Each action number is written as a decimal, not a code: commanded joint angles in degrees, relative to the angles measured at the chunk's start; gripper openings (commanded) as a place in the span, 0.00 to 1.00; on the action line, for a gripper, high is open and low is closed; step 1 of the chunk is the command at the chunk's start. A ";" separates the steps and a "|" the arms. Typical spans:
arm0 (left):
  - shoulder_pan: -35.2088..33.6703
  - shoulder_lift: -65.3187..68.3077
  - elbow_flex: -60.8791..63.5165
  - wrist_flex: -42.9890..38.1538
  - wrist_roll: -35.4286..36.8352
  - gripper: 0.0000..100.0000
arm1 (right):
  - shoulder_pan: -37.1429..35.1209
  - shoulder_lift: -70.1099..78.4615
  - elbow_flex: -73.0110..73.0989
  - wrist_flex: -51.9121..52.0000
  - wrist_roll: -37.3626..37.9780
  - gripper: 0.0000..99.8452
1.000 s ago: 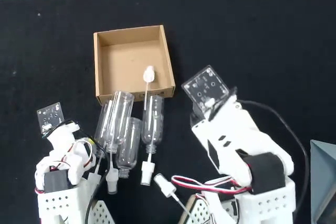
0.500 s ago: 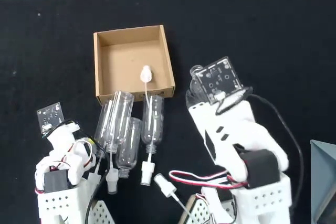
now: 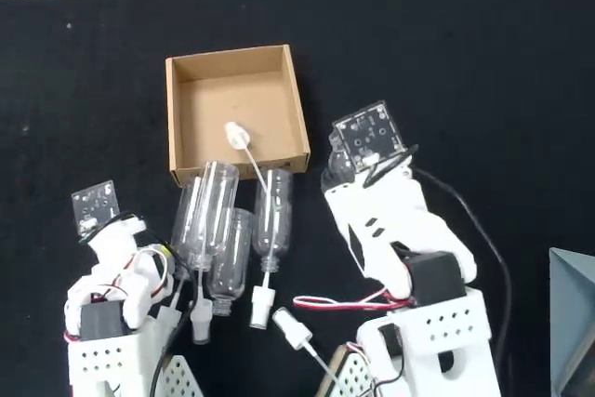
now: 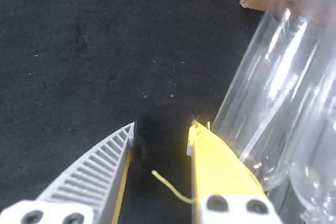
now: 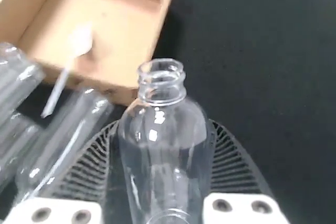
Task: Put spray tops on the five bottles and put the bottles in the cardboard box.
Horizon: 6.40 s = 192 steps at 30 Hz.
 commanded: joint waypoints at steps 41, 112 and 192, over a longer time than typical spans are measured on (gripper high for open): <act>6.29 0.00 -21.85 -6.24 -15.91 0.07 | 8.18 -0.75 9.89 -13.89 -4.75 0.11; 15.78 95.91 -90.95 -1.49 -0.53 0.18 | 7.91 -0.92 10.77 -14.07 -4.75 0.11; 22.90 138.02 -147.74 26.20 -1.05 0.06 | 7.82 -1.10 10.68 -14.07 -4.22 0.11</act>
